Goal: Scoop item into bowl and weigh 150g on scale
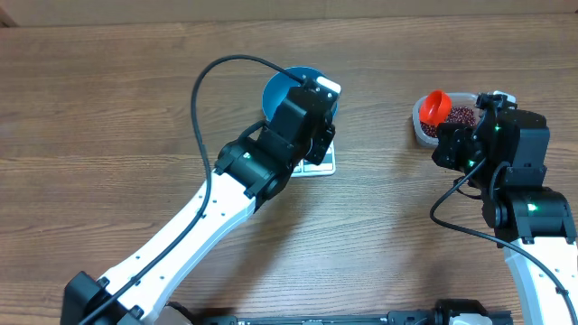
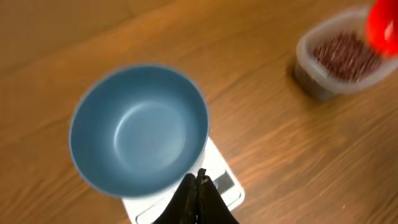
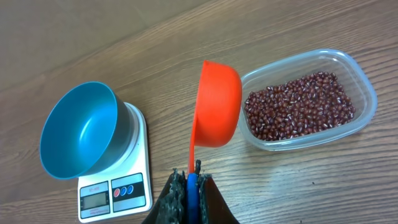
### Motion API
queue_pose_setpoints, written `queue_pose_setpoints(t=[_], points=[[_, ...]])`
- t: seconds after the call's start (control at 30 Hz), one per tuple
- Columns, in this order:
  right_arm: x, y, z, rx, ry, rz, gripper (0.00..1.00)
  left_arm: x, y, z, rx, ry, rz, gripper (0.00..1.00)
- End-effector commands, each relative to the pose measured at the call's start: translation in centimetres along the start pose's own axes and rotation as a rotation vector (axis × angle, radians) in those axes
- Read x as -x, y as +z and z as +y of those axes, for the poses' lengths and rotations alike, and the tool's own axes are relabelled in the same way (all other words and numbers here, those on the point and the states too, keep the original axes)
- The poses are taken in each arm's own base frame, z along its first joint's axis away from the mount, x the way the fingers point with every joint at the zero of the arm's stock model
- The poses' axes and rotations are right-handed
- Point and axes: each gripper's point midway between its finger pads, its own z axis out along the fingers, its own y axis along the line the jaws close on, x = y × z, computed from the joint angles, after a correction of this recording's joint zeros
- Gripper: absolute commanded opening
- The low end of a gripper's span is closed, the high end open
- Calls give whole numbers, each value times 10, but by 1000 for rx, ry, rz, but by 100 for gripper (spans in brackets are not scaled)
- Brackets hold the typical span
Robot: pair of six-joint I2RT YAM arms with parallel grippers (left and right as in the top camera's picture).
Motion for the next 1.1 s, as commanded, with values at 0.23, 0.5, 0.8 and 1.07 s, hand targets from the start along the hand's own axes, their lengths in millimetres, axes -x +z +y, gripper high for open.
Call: queue_pose_setpoints(t=[0.23, 0.5, 0.8, 1.07], points=[[10, -7, 2, 0, -10, -26, 4, -42, 39, -3, 9, 80, 149, 4], [10, -7, 2, 0, -34, -28, 4, -96, 87, 0, 44, 128, 321, 4], [10, -7, 2, 0, -36, -28, 4, -135, 122, 0, 52, 141, 421, 4], [10, -7, 2, 0, -36, -28, 4, -149, 136, 0, 55, 144, 443, 4]])
